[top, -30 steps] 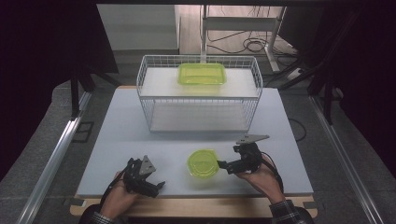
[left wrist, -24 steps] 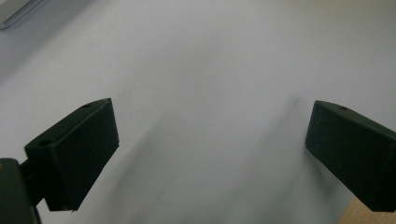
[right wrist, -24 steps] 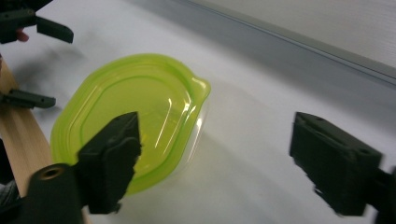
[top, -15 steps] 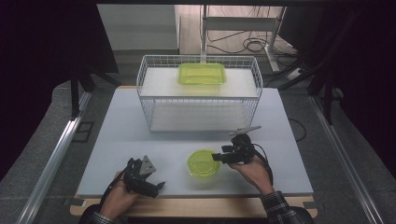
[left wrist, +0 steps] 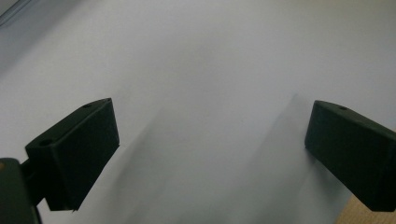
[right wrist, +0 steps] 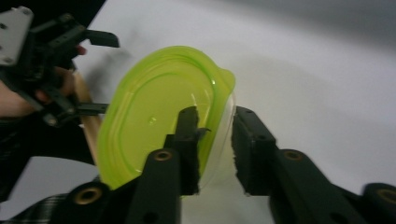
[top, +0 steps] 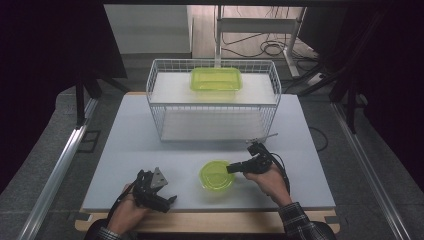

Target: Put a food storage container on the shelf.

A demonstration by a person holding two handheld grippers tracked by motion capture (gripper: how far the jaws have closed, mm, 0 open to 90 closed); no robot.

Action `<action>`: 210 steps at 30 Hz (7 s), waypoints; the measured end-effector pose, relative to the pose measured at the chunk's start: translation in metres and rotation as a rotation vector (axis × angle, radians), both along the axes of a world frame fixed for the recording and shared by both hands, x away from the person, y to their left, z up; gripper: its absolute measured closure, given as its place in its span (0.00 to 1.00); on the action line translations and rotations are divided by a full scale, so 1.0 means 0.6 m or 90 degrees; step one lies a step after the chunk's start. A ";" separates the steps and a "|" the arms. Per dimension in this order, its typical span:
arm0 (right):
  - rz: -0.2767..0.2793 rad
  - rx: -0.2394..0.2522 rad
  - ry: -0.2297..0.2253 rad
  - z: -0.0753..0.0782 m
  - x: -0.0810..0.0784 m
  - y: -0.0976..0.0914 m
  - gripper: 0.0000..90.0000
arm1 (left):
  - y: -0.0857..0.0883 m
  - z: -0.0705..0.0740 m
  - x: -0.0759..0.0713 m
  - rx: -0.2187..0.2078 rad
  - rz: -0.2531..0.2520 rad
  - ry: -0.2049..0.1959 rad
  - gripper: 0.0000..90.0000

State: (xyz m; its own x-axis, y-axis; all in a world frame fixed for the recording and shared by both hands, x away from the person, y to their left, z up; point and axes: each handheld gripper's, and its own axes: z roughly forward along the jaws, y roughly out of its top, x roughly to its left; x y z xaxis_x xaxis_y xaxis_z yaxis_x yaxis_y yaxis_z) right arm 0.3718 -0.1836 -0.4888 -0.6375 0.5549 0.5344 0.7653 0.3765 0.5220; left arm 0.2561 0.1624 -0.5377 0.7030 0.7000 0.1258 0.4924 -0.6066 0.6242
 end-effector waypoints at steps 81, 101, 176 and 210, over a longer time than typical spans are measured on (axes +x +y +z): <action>-0.112 0.233 -0.070 0.239 0.070 -0.047 0.90 | 0.017 0.011 0.003 -0.052 0.033 -0.012 0.01; -0.151 0.252 -0.116 0.328 0.109 -0.030 0.90 | 0.023 0.015 0.004 -0.085 0.036 -0.012 0.00; -0.202 0.130 -0.235 0.355 0.168 0.030 0.39 | 0.016 0.009 0.003 -0.061 0.023 -0.002 0.00; -0.104 0.019 -0.317 0.266 0.086 0.035 0.09 | 0.016 0.011 0.002 -0.061 0.023 -0.003 0.00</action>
State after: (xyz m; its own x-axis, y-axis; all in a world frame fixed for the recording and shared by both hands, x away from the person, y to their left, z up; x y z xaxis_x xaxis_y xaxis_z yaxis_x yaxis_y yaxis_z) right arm 0.4232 -0.1624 -0.3293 -0.7250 0.6570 0.2065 0.4695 0.2522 0.8461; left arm 0.2576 0.1723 -0.5308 0.6765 0.7340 0.0607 0.5098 -0.5262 0.6806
